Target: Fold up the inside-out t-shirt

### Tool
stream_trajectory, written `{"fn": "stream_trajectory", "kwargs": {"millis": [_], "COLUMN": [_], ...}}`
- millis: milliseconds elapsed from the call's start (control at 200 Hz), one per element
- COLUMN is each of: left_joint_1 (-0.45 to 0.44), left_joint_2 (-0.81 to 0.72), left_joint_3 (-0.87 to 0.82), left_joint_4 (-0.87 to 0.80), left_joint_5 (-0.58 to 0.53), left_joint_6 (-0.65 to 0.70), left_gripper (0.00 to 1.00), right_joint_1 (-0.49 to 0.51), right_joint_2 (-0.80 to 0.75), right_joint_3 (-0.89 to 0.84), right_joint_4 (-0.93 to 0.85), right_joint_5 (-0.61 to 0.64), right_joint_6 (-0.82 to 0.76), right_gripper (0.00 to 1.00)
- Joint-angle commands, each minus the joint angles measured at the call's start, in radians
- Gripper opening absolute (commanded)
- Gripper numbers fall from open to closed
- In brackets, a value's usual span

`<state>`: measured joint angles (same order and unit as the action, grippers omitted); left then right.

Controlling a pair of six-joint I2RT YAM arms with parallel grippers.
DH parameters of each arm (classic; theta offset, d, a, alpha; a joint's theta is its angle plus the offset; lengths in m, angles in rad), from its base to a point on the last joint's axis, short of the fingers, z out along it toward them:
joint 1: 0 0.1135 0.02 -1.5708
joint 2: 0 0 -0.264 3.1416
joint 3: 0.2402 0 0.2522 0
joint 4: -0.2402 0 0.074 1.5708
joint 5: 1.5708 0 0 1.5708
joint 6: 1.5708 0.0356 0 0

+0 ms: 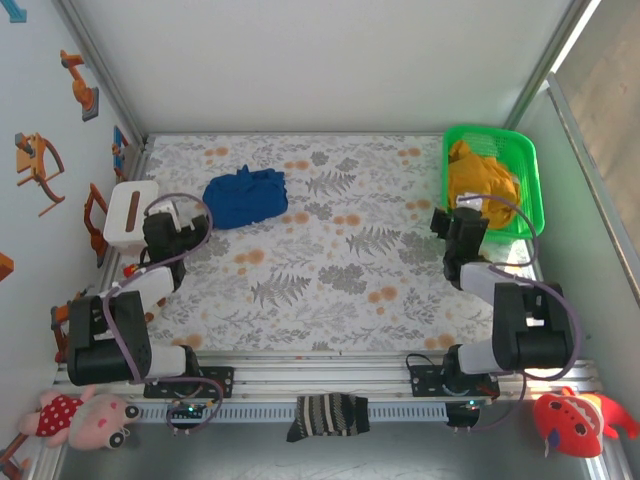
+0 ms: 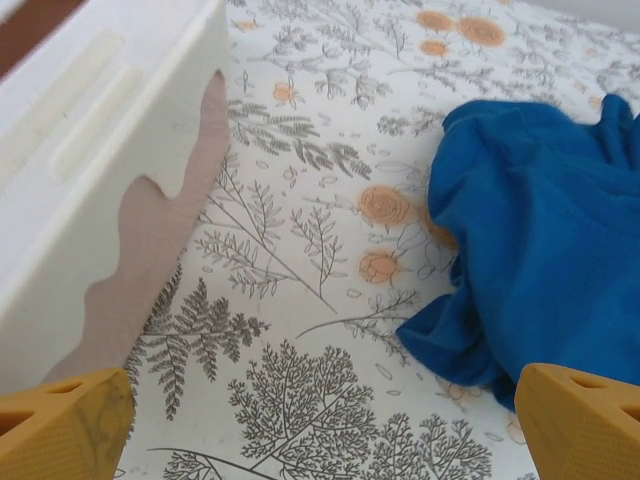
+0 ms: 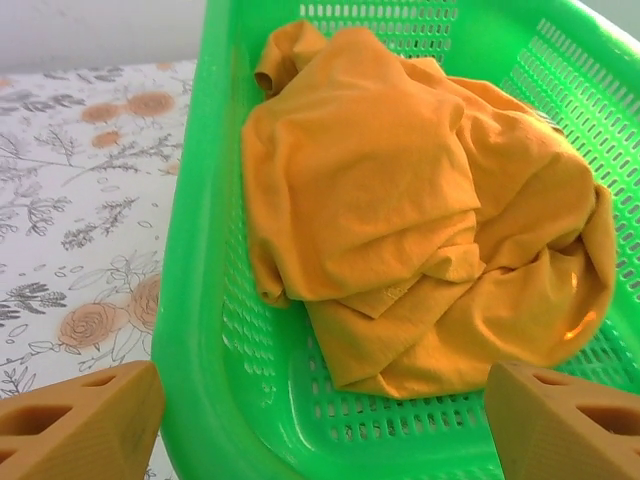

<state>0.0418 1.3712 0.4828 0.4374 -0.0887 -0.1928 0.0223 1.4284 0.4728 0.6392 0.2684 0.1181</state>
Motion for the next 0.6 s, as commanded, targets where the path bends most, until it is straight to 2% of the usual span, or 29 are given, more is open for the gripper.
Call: {"fn": "stream_trajectory", "kwargs": {"millis": [0,45,150,220,275,330,356,371,596], "left_joint_1": [0.006,0.010,0.011,0.000,-0.025,-0.026,-0.026,-0.026,-0.026], "left_joint_2": [0.034,0.049,0.083,0.152,0.149,0.155,0.150,0.149,0.153], "left_joint_3": [0.002,0.001,0.034,0.017,0.058,0.043,0.055,0.055,0.048], "left_joint_4": [0.106,0.143,0.119,0.233,0.136,0.188,0.151,0.147,0.171], "left_joint_5": [0.034,0.065,0.130,0.168,0.128,0.129,0.127,0.126,0.126], "left_joint_6": [0.040,0.058,0.091,0.126,0.143,0.143,0.144,0.145,0.145], "left_gripper": [0.97,0.97,0.97,0.97,0.97,0.97,0.97,0.97,0.97], "right_joint_1": [-0.025,-0.040,-0.064,-0.074,-0.074,-0.073,-0.074,-0.073,-0.073], "right_joint_2": [0.131,0.109,0.116,0.116,0.118,0.116,0.116,0.116,0.115], "right_joint_3": [-0.113,-0.086,-0.086,-0.084,-0.082,-0.082,-0.082,-0.082,-0.083], "right_joint_4": [0.318,0.216,0.232,0.232,0.231,0.229,0.229,0.228,0.228], "right_joint_5": [-0.115,-0.146,-0.209,-0.227,-0.227,-0.225,-0.225,-0.224,-0.222], "right_joint_6": [-0.052,-0.041,-0.032,-0.029,-0.028,-0.028,-0.028,-0.028,-0.032], "right_gripper": [0.86,0.86,0.86,0.86,0.86,0.86,0.98,0.99,0.99]}}
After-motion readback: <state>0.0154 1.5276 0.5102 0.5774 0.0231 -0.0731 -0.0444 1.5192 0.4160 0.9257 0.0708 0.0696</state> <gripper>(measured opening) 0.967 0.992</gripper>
